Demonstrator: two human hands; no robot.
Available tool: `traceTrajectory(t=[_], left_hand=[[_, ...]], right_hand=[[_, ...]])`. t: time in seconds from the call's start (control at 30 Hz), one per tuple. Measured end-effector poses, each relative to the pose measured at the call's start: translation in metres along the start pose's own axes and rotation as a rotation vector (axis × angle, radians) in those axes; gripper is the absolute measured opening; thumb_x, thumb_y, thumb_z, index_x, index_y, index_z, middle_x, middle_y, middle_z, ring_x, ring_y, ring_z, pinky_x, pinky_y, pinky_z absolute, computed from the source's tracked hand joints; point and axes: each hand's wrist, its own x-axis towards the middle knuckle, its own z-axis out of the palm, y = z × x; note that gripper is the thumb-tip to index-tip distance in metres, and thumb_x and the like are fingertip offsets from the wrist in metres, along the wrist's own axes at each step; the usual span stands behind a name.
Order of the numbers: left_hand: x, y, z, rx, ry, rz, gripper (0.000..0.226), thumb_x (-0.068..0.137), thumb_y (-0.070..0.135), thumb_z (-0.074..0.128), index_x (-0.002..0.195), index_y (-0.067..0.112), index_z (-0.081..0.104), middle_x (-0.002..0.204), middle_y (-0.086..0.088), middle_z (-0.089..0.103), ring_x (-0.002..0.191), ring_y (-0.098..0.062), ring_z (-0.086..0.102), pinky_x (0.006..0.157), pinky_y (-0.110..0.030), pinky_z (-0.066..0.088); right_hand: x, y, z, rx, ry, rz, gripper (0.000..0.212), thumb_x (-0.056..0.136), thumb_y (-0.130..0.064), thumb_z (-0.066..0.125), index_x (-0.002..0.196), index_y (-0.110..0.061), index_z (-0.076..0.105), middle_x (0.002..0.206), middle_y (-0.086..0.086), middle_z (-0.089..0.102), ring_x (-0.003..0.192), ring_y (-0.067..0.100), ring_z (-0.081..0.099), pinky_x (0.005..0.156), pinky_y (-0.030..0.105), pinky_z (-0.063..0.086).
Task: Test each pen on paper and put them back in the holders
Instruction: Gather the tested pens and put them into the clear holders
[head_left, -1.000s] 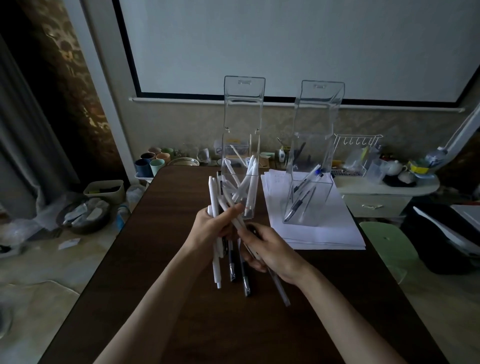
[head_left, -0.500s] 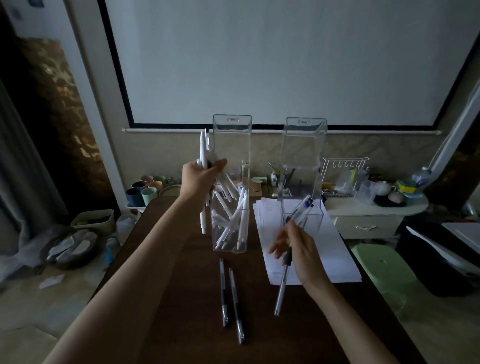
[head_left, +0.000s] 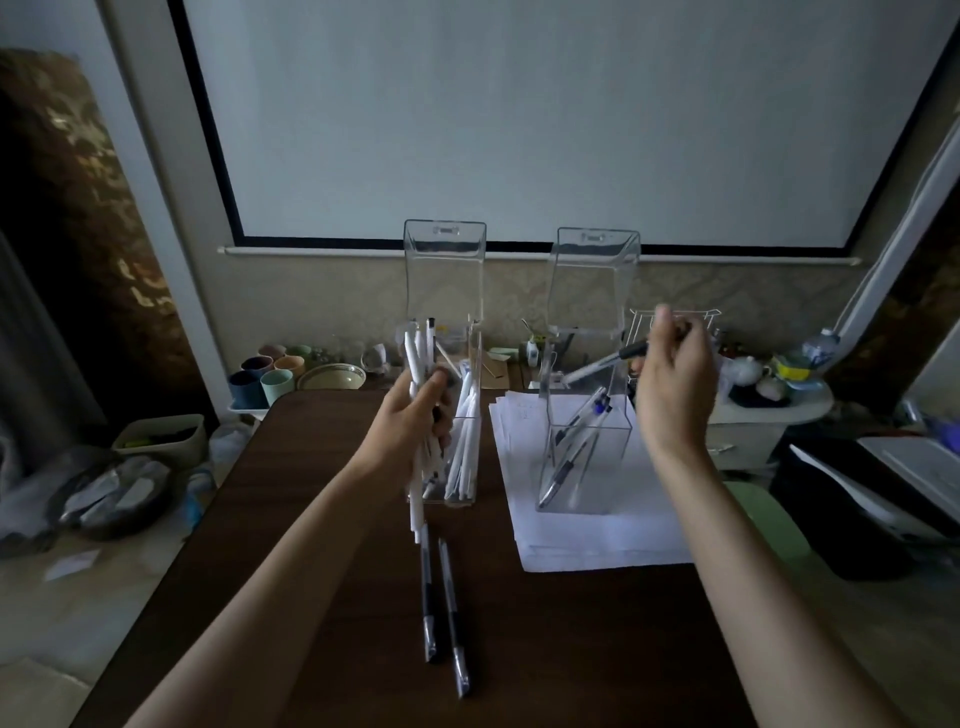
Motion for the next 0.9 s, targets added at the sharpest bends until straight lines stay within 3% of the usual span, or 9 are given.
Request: traceTrajectory(t=[0.1,0.17,0.27,0.33,0.43,0.53,0.7,0.83,0.9], left_hand=[[-0.010,-0.004,-0.004,-0.042,-0.123,-0.074,0.025,0.092,0.025,0.047,0.103,0.005,0.057,0.069,0.003,0.053,0.051,-0.009,0.045,0.048,-0.025,0.042],[-0.018,-0.007,-0.008,-0.012,-0.206,-0.093,0.029,0.090,0.027,0.048,0.106,0.005,0.058,0.072,0.003,0.056,0.054,-0.010,0.045,0.050,-0.024,0.043],[-0.030,-0.006,-0.009,0.036,-0.285,-0.110,0.033,0.094,0.024,0.043,0.109,-0.002,0.056,0.071,0.001,0.058,0.054,-0.009,0.046,0.050,-0.022,0.043],[-0.038,-0.006,-0.008,0.067,-0.313,-0.114,0.038,0.095,0.023,0.041,0.112,-0.009,0.053,0.070,0.000,0.059,0.054,-0.009,0.047,0.051,-0.021,0.043],[-0.048,-0.006,-0.005,0.097,-0.326,-0.119,0.045,0.092,0.025,0.044,0.112,-0.015,0.051,0.075,-0.007,0.063,0.056,-0.012,0.050,0.052,-0.023,0.044],[-0.054,-0.005,-0.003,0.120,-0.332,-0.124,0.042,0.092,0.027,0.044,0.109,-0.009,0.056,0.081,-0.010,0.066,0.058,-0.014,0.054,0.054,-0.024,0.046],[-0.055,-0.005,-0.002,-0.017,-0.297,-0.244,0.035,0.098,0.024,0.039,0.114,-0.001,0.058,0.099,-0.015,0.069,0.079,-0.020,0.067,0.062,-0.026,0.053],[-0.046,-0.008,-0.004,-0.166,-0.184,-0.220,0.028,0.097,0.021,0.039,0.108,0.006,0.061,0.105,-0.011,0.069,0.096,-0.022,0.066,0.070,-0.027,0.055],[-0.043,-0.010,-0.004,-0.173,-0.165,-0.191,0.024,0.095,0.022,0.043,0.103,0.007,0.060,0.087,-0.007,0.067,0.077,-0.017,0.066,0.063,-0.025,0.053]], right_hand=[[0.003,0.013,0.010,-0.542,-0.347,0.069,0.043,0.097,-0.050,0.038,0.088,-0.010,0.051,0.082,0.010,0.063,0.073,0.028,0.059,0.057,0.030,0.039],[-0.005,0.018,0.012,-0.687,-0.355,0.005,0.038,0.096,-0.045,0.043,0.091,-0.009,0.055,0.087,0.010,0.067,0.077,0.029,0.062,0.060,0.030,0.043],[-0.033,0.011,0.012,-0.413,-0.362,-0.139,0.024,0.097,-0.029,0.049,0.092,-0.009,0.060,0.072,-0.002,0.062,0.055,0.011,0.052,0.045,0.019,0.032],[-0.051,0.001,0.016,-0.227,-0.379,-0.192,0.024,0.096,-0.029,0.052,0.087,-0.009,0.061,0.065,-0.006,0.057,0.051,0.006,0.049,0.045,0.013,0.030],[-0.068,-0.024,0.021,0.093,-0.612,-0.063,0.028,0.092,-0.039,0.054,0.084,-0.014,0.062,0.064,-0.009,0.053,0.056,0.003,0.049,0.054,0.012,0.036],[-0.076,-0.038,0.025,0.241,-0.798,0.068,0.017,0.091,-0.033,0.059,0.086,-0.018,0.063,0.065,-0.007,0.055,0.059,-0.001,0.052,0.058,0.009,0.040],[-0.080,-0.034,0.021,0.394,-0.710,0.249,0.007,0.092,-0.016,0.057,0.085,-0.012,0.058,0.066,-0.003,0.056,0.049,-0.005,0.049,0.048,0.010,0.037],[-0.068,-0.024,0.007,0.364,-0.510,0.178,0.012,0.093,-0.016,0.053,0.081,-0.017,0.051,0.070,-0.002,0.057,0.058,-0.001,0.052,0.056,0.013,0.041],[-0.061,-0.019,-0.003,0.307,-0.373,0.070,0.007,0.093,-0.017,0.054,0.087,-0.014,0.052,0.077,0.001,0.060,0.066,0.006,0.056,0.061,0.013,0.044]])
